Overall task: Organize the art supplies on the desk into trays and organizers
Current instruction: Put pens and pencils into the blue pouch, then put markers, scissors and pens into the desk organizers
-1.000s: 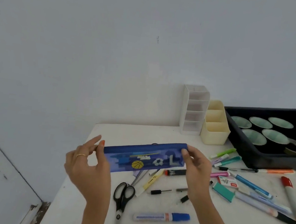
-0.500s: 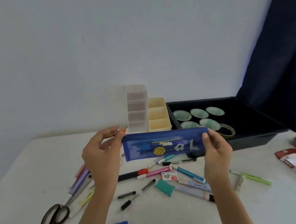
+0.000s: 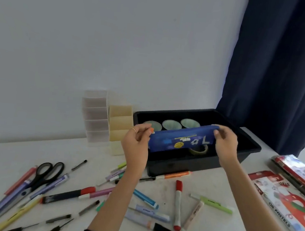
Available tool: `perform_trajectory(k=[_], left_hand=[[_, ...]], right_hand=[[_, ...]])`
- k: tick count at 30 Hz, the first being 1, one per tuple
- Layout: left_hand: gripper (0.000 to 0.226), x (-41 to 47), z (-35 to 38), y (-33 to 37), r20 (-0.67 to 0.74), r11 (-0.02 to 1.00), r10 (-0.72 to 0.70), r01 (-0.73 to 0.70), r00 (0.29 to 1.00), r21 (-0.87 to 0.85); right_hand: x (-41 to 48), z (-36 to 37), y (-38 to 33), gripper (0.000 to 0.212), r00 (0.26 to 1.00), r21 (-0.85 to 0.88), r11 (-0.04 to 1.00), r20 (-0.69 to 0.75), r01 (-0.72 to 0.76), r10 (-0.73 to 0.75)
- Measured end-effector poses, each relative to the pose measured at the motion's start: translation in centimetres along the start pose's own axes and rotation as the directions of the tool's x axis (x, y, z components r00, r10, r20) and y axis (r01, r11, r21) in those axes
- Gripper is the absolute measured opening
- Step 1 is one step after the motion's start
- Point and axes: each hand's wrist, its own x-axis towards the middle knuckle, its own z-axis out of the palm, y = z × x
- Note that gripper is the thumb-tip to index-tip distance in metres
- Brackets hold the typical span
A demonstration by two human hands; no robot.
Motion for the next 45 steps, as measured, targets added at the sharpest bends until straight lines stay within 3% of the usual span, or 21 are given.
perform_trajectory(k=[2, 4, 7, 10, 13, 15, 17, 19, 21, 22, 24, 27, 29, 31, 34, 36, 39, 45], left_hand=[[0.013, 0.2, 0.8, -1.9, 0.035, 0.984, 0.031, -0.037, 0.999, 0.176], [0.016, 0.0, 1.2, -3.9, 0.096, 0.9, 0.058, -0.094, 0.994, 0.426], [0.019, -0.7, 1.4, -5.4, 0.163, 0.555, 0.143, -0.215, 0.976, 0.803], [0.031, -0.7, 1.9, -5.2, 0.208, 0.324, 0.136, -0.242, 0.969, 0.914], [0.036, -0.6, 2.1, -5.1, 0.248, 0.247, 0.028, -0.247, 0.968, 0.937], [0.038, -1.0, 2.1, -4.9, 0.249, 0.243, 0.011, -0.244, 0.968, 0.939], [0.04, -1.1, 1.9, -4.7, 0.245, 0.274, 0.037, -0.246, 0.969, 0.93], [0.039, -1.3, 1.5, -4.4, 0.234, 0.324, 0.115, -0.259, 0.965, 0.91], [0.037, -2.4, 1.1, -4.2, 0.209, 0.422, 0.219, -0.286, 0.953, 0.86], [0.036, -3.2, 0.9, -3.9, 0.193, 0.487, 0.24, -0.29, 0.951, 0.823], [0.033, -5.3, 0.5, -3.4, 0.152, 0.608, 0.23, -0.264, 0.961, 0.749], [0.022, -8.0, -0.6, -3.2, 0.075, 0.695, 0.169, -0.172, 0.983, 0.698], [0.017, -9.3, -1.7, -3.4, 0.072, 0.717, 0.092, -0.117, 0.993, 0.687], [0.013, -10.4, -3.1, -3.0, 0.183, 0.736, -0.048, -0.089, 0.982, 0.671], [0.02, -12.5, -5.1, -2.3, 0.426, 0.696, -0.295, -0.113, 0.855, 0.709], [0.027, -13.8, -6.3, -2.3, 0.52, 0.623, -0.39, -0.199, 0.76, 0.757], [0.038, -14.7, -7.4, -2.6, 0.566, 0.613, -0.418, -0.239, 0.711, 0.753], [0.041, -15.1, -7.5, -3.1, 0.594, 0.654, -0.333, -0.274, 0.733, 0.705]], right_hand=[[0.3, 0.1, 2.1, 0.021, 0.997, -0.18, 0.983, 0.07, -0.022, 0.035], [0.5, 0.2, 3.9, 0.02, 0.983, -0.47, 0.879, 0.182, 0.085, 0.002], [0.7, 0.3, 4.0, 0.026, 0.949, -0.714, 0.664, 0.315, 0.221, 0.022], [0.7, 0.1, 3.6, 0.033, 0.924, -0.789, 0.537, 0.379, 0.299, 0.042], [0.5, 0.2, 4.1, 0.037, 0.9, -0.828, 0.387, 0.437, 0.406, -0.009], [0.4, 0.3, 4.4, 0.043, 0.906, -0.83, 0.397, 0.423, 0.392, -0.009], [0.2, 0.3, 4.6, 0.046, 0.91, -0.785, 0.472, 0.4, 0.401, -0.109], [-0.4, 0.0, 4.9, 0.04, 0.892, -0.625, 0.643, 0.376, 0.443, -0.25], [-1.8, -0.8, 4.5, 0.034, 0.897, -0.363, 0.848, 0.361, 0.386, -0.254], [-2.7, -1.3, 4.1, 0.034, 0.896, -0.243, 0.9, 0.356, 0.362, -0.264], [-4.9, -2.0, 3.1, 0.034, 0.881, -0.14, 0.899, 0.306, 0.416, -0.36], [-8.6, -2.1, 2.6, 0.03, 0.874, -0.11, 0.883, 0.243, 0.456, -0.421], [-10.7, -1.9, 2.7, 0.027, 0.896, -0.079, 0.928, 0.304, 0.363, -0.325], [-12.5, -1.4, 3.1, 0.021, 0.907, -0.116, 0.969, 0.391, 0.217, -0.156], [-14.4, -0.2, 4.2, 0.008, 0.885, -0.259, 0.961, 0.464, 0.093, 0.04], [-15.6, 0.8, 4.4, 0.018, 0.853, -0.36, 0.932, 0.498, 0.042, 0.154], [-16.6, 1.7, 4.0, 0.041, 0.84, -0.433, 0.901, 0.502, 0.036, 0.208], [-16.7, 2.4, 3.3, 0.049, 0.829, -0.442, 0.895, 0.474, -0.066, 0.295]])
